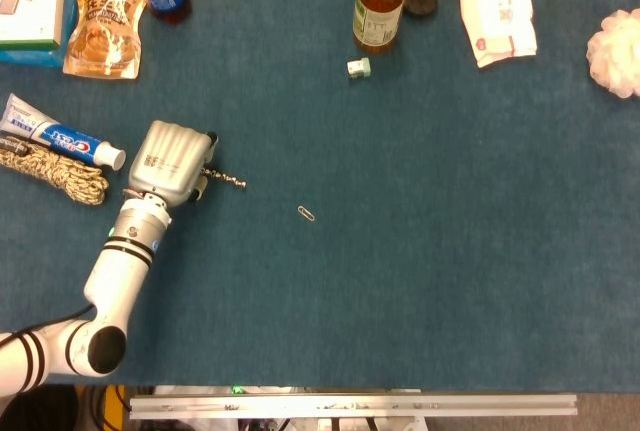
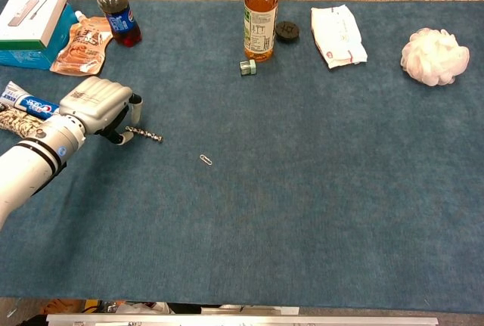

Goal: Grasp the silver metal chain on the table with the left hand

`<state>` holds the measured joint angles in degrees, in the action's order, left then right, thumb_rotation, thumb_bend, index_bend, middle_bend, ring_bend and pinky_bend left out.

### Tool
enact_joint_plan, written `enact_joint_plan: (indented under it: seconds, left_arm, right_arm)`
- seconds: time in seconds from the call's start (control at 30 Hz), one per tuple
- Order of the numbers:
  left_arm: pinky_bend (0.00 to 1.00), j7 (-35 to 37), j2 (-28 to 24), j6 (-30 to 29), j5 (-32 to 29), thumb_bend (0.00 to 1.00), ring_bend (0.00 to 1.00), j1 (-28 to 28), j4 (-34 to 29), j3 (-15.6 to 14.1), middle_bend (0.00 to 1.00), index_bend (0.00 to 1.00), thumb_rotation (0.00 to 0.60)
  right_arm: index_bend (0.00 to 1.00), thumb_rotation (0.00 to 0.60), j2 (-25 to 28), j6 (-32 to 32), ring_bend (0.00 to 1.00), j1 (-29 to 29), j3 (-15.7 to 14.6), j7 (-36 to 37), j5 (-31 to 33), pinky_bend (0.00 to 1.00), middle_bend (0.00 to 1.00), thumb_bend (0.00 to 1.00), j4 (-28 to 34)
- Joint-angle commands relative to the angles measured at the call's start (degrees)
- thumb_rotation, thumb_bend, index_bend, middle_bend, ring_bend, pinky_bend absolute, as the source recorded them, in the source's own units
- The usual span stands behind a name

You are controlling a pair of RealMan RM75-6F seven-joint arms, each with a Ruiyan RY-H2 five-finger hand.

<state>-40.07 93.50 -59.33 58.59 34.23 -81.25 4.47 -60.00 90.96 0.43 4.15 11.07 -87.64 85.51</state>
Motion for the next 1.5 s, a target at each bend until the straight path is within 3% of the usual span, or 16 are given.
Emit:
enact_joint_plan:
  seconds: [0.03,1.03,1.5]
  left_arm:
    - [0.65,-0.38,0.10,0.13,-0.45,0.31,0.73,0.27,-0.10,0.01,0.74,0.49,0.600]
    - [0.65,-3.12,0.64,0.62,-4.16,0.35,0.73,1.85,-0.30,-1.24,0.74,0.53,0.600]
    - [0.65,0.10,-0.49,-1.57,-0.73,0.37,0.74,1.19,-2.05,-1.46,0.77,0.59,0.600]
  right_arm:
    - [0.53,0.600,0.01,0.06,0.55,-0.04,0.02,0.00,-0.02,0.56,0.52,0.26,0.01]
    - [0.53,0.600,-0.10,0.84,0.55,-0.91,0.12,0.94,0.18,0.56,0.52,0.26,-0.84]
    - [0.53,0.600,-0.38,1.15,0.55,-1.03,0.32,1.50,0.08,0.56,0.52,0.26,-1.33]
